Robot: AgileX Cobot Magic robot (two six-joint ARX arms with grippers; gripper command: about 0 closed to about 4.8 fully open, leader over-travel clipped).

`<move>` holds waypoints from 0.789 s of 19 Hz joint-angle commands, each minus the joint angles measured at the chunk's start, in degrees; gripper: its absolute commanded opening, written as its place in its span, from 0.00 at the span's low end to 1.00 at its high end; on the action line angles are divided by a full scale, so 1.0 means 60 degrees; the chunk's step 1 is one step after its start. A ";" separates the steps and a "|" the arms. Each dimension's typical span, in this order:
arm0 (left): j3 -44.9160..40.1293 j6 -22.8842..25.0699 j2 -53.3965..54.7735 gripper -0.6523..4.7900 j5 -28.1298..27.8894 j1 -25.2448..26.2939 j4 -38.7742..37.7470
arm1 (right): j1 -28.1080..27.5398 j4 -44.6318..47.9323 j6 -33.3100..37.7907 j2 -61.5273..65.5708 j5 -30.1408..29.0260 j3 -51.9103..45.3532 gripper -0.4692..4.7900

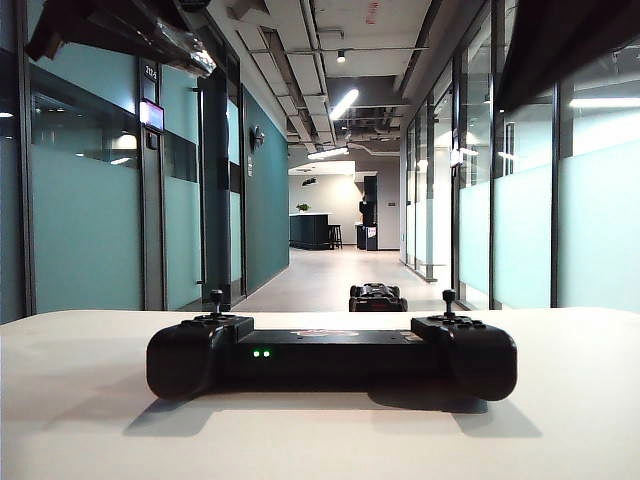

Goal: Push the left joystick on the remote control sitting on the white table forward to make the robot dog walk in a straight line until it approaches the door.

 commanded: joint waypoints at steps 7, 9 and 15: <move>0.0055 0.0179 -0.0022 0.11 0.0273 0.0011 0.0124 | 0.0302 -0.0313 0.0572 0.1876 -0.0452 0.0055 0.79; 0.0055 0.0182 -0.0022 0.11 0.0313 0.0011 0.0128 | 0.0302 -0.0514 0.0572 0.2208 -0.0346 0.0055 0.79; 0.0055 0.0215 -0.0015 0.11 0.0481 0.0011 0.0138 | 0.0288 -0.0313 0.0554 0.3213 -0.0273 0.0055 0.79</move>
